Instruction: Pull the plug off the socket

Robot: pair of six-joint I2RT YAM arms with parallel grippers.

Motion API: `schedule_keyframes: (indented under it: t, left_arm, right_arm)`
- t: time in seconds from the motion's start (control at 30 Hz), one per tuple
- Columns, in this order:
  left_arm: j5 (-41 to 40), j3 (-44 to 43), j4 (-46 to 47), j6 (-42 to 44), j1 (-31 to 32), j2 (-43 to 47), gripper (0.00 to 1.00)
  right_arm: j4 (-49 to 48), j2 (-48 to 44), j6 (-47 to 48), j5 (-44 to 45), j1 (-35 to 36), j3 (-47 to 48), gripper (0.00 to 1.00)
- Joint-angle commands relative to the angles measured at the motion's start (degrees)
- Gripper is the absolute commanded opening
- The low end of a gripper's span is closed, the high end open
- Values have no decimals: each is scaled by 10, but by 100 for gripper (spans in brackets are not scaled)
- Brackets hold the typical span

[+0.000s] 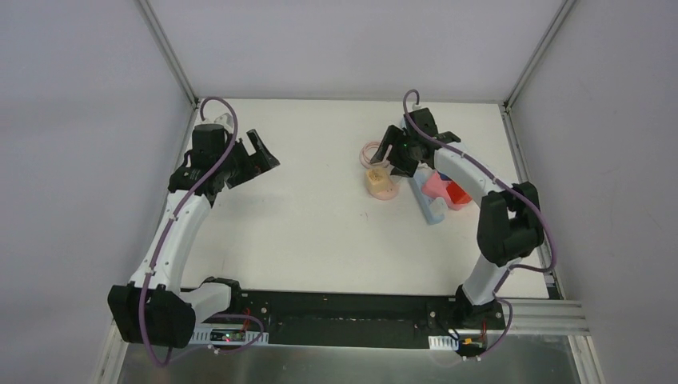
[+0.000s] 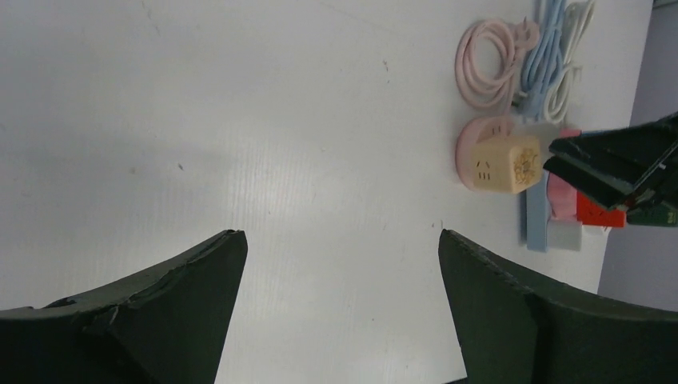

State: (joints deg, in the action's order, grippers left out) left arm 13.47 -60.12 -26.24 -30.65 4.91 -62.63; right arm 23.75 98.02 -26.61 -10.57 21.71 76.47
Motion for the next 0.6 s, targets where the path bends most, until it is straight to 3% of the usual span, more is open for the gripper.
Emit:
schedule_keyframes:
  t: [0.0,0.17,0.37,0.57]
  left_arm:
    - [49,-22,-36,43,2,-23,93]
    - [97,27,14,7,4,-21,93]
    - [126,86,100,-36,12,-32,94]
    - [153,67,102,-43,30,-84,94]
  right_arm:
    - [-11,48,14,31,21,50,75]
    - [9,68,-7,46,55,57,74]
    - [-8,66,-132,15,82,23,71]
    - [44,83,-164,84,127,80,70]
